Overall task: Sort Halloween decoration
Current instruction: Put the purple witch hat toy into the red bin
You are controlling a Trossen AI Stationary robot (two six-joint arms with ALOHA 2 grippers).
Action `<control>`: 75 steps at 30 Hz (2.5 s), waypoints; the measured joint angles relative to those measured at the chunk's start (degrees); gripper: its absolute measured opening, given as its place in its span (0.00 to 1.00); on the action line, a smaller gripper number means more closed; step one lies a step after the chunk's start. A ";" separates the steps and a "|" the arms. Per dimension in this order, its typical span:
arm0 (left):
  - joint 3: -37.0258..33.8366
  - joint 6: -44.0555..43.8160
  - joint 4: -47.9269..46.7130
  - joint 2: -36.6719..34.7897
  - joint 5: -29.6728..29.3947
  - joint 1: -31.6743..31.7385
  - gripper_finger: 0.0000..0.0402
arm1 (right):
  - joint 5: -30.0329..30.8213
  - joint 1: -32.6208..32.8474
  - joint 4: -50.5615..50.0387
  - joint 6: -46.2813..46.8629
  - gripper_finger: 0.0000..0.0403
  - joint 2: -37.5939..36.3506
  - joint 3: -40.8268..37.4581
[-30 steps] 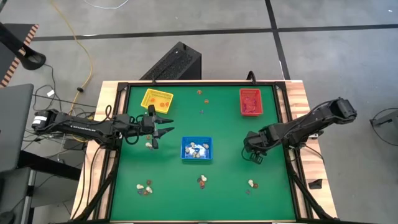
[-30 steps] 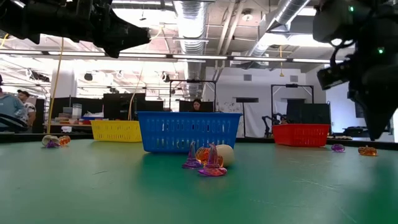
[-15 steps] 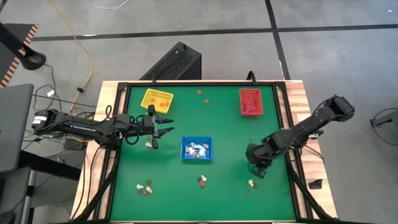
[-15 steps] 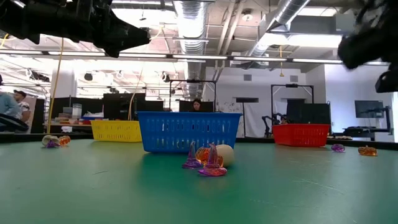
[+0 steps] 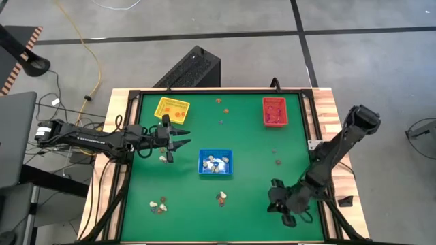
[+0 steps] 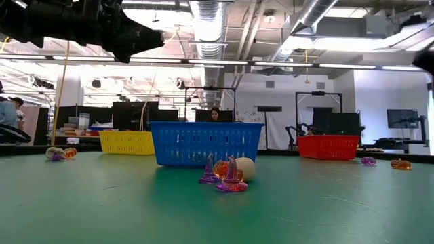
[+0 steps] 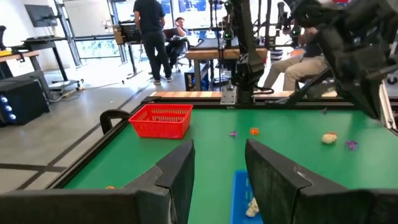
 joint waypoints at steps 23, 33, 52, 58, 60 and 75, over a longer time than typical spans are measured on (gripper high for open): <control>0.00 -0.61 -0.20 0.00 0.61 0.00 0.33 | -9.57 -1.24 -31.75 2.83 0.49 30.34 26.29; 0.00 -1.04 -0.13 0.00 2.07 -0.02 0.33 | -10.44 -3.32 -32.73 2.37 0.41 28.95 25.95; 0.00 -1.02 -0.18 0.00 2.07 -0.02 0.33 | -8.85 -4.08 -35.42 0.68 0.41 27.85 25.99; 0.00 -1.02 -0.29 0.00 2.05 -0.02 0.33 | -9.90 -4.06 -36.09 1.17 0.41 28.75 24.99; 0.00 -1.02 -0.30 0.00 2.05 -0.02 0.33 | -10.11 -3.79 -35.71 1.34 0.41 28.88 24.41; 0.00 -1.02 -0.55 0.00 2.05 -0.02 0.33 | -9.80 -3.63 -34.33 -0.40 0.10 28.74 23.17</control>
